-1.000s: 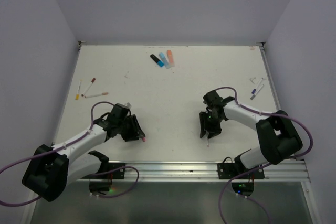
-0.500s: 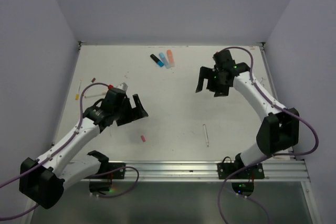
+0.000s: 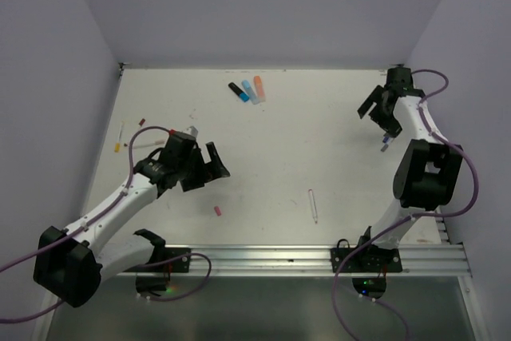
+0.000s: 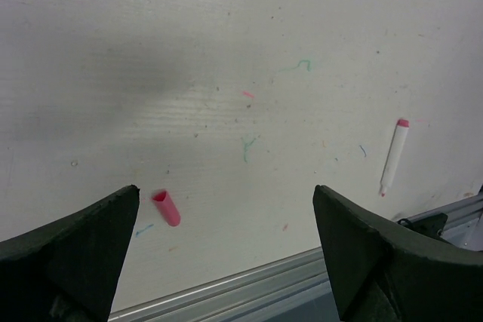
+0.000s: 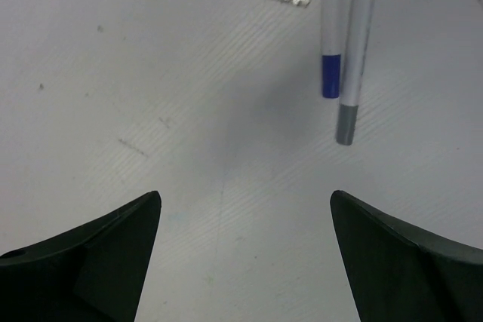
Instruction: Open the pen caps
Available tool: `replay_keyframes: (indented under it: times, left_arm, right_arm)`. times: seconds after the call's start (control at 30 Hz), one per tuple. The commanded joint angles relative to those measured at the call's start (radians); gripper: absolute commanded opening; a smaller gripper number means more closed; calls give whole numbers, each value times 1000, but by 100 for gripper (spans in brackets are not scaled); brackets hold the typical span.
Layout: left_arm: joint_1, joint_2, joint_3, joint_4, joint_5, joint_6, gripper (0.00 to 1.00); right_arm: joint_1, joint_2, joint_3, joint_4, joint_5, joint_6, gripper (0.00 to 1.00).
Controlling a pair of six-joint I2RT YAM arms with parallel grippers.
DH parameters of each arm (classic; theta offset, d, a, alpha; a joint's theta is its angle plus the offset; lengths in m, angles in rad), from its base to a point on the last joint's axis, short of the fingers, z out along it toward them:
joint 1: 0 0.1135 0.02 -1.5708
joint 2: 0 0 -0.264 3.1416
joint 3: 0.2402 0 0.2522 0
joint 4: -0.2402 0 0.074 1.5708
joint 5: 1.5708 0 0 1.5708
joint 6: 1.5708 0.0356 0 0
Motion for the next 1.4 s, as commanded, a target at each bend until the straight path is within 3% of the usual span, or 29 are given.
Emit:
replay_keyframes:
  times: [0.0, 0.13, 0.27, 0.37, 0.47, 0.7, 0.73, 1.0, 1.3, 1.37]
  left_arm:
    - [10, 58, 71, -58, -60, 51, 100]
    - [43, 98, 100, -60, -30, 123, 97]
    - [71, 117, 106, -23, 29, 186, 87]
    - [86, 121, 119, -22, 34, 209, 84]
    - [105, 121, 125, -26, 37, 222, 84]
    - [128, 109, 114, -54, 43, 231, 84]
    - [129, 104, 111, -55, 43, 229, 84]
    - [131, 95, 102, -51, 49, 217, 83]
    - [132, 94, 106, -54, 60, 211, 83]
    - [132, 87, 108, -61, 60, 214, 83]
  right_arm:
    - [-52, 44, 46, 69, 145, 17, 99]
    - [-101, 72, 20, 78, 186, 14, 92]
    - [-141, 73, -38, 144, 158, -9, 75]
    - [-152, 82, -60, 151, 144, -36, 69]
    - [-160, 76, -101, 176, 135, -56, 60]
    - [-163, 125, -133, 268, 60, -108, 54]
    - [-163, 136, -120, 259, 60, -115, 49]
    - [-163, 156, -169, 279, 77, -138, 46]
    - [-163, 131, -242, 277, 77, -165, 27]
    - [-163, 127, -251, 266, 78, -171, 15]
